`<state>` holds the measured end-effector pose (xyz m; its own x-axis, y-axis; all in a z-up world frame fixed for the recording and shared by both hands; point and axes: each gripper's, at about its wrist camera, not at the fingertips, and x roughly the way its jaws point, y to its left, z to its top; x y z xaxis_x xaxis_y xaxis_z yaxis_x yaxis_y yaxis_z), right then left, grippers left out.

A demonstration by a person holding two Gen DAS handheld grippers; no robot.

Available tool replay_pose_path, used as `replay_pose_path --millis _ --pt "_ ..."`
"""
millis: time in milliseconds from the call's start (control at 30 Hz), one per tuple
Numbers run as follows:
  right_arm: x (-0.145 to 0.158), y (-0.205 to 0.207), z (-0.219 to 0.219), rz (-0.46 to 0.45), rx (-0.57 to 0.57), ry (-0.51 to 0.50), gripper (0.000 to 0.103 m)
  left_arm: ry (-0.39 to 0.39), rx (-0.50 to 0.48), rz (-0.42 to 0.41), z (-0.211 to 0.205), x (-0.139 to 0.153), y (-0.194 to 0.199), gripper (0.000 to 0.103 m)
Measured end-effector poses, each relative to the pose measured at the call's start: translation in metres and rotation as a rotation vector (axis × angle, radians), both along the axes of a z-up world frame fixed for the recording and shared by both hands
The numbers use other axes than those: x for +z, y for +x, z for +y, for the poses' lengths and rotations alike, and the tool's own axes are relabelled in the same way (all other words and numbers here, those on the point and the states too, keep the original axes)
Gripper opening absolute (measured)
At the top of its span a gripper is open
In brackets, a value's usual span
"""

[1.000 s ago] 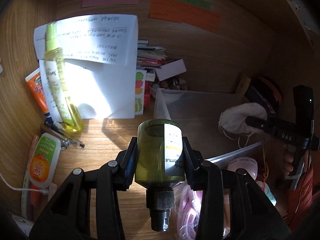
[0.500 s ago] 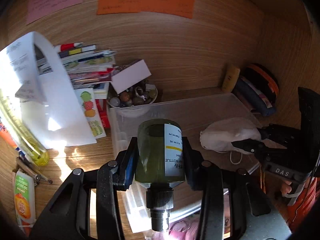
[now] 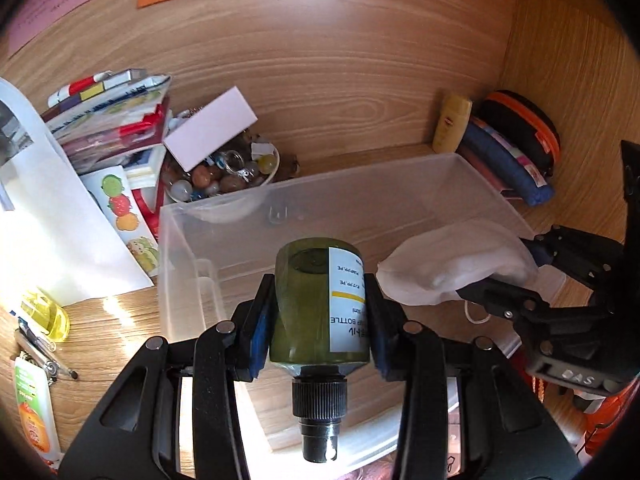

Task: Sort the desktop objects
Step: 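Open the right tool to drop the cloth in the bin while the left tool releases the bottle there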

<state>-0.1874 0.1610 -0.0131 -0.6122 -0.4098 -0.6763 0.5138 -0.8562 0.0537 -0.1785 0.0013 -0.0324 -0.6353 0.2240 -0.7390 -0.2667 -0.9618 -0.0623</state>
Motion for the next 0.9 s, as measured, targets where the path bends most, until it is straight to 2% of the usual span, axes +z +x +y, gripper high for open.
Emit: replay_pose_path --millis 167,267,433,500,900 --pt "0.004 0.005 0.001 0.046 -0.008 0.011 0.064 -0.024 -0.011 -0.015 0.007 -0.007 -0.001 0.041" --pt "0.006 0.008 0.0 0.087 -0.013 0.031 0.068 -0.03 -0.015 -0.019 0.009 -0.009 -0.002 0.041" --pt "0.005 0.007 0.0 0.093 -0.018 0.044 0.073 -0.036 -0.018 -0.024 0.01 -0.011 -0.003 0.041" --pt "0.006 0.007 0.002 0.093 -0.021 0.04 0.082 -0.039 -0.025 -0.028 0.012 -0.013 -0.004 0.041" --pt "0.008 0.007 0.004 0.084 -0.019 0.015 0.083 -0.038 -0.031 -0.045 0.012 -0.013 -0.003 0.043"
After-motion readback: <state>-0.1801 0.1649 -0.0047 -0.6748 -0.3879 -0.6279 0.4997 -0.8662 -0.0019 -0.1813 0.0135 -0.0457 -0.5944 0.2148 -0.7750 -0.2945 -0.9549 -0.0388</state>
